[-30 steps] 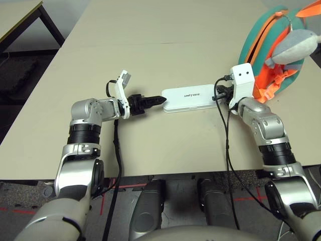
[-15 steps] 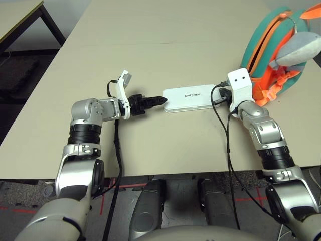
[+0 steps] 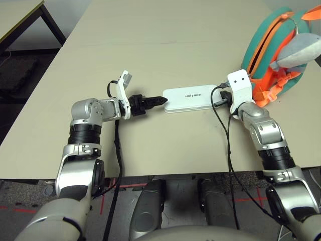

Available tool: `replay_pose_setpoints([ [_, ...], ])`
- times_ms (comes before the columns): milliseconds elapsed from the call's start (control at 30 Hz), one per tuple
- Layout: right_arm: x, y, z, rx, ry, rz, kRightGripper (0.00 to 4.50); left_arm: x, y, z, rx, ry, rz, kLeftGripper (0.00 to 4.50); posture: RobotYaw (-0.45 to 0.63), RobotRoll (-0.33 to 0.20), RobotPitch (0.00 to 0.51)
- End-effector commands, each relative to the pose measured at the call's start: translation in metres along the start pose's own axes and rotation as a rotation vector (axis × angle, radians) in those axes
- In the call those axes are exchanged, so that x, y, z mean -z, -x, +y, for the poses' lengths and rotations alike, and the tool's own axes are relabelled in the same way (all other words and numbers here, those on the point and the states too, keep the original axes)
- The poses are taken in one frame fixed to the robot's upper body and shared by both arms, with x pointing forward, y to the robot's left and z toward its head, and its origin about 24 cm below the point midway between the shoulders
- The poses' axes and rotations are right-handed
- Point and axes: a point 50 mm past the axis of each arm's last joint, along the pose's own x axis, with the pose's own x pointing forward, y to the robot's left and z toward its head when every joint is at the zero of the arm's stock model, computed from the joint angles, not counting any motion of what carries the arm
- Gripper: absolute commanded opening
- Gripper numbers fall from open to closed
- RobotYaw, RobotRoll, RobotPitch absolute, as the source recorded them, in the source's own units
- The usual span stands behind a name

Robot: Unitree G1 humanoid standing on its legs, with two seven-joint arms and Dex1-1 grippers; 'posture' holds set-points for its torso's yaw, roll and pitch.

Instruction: Put the pencil case into the backpack and zip it.

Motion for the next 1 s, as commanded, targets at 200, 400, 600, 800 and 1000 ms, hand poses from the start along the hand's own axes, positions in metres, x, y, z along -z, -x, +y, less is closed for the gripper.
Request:
replay_pose_setpoints([
  [200, 0.005, -0.001, 0.009, -0.045, -0.022, 0.004, 0.01, 0.013, -0.003, 0.004, -0.018, 0.038, 0.041, 4.50, 0.17, 0.000, 0.183],
  [400, -0.002, -0.002, 0.015, -0.073, -0.035, -0.041, 0.01, 0.013, -0.004, 0.004, -0.020, 0.041, 0.043, 4.50, 0.17, 0.000, 0.185],
  [600, -0.010, -0.002, 0.023, -0.109, -0.046, -0.090, 0.01, 0.014, -0.005, 0.004, -0.020, 0.044, 0.046, 4.50, 0.17, 0.000, 0.186],
  [800, -0.017, -0.002, 0.034, -0.150, -0.052, -0.134, 0.01, 0.015, -0.005, 0.004, -0.021, 0.044, 0.047, 4.50, 0.17, 0.000, 0.187],
  [1000, -0.023, -0.002, 0.041, -0.180, -0.053, -0.164, 0.01, 0.016, -0.006, 0.005, -0.022, 0.045, 0.047, 4.50, 0.17, 0.000, 0.189],
])
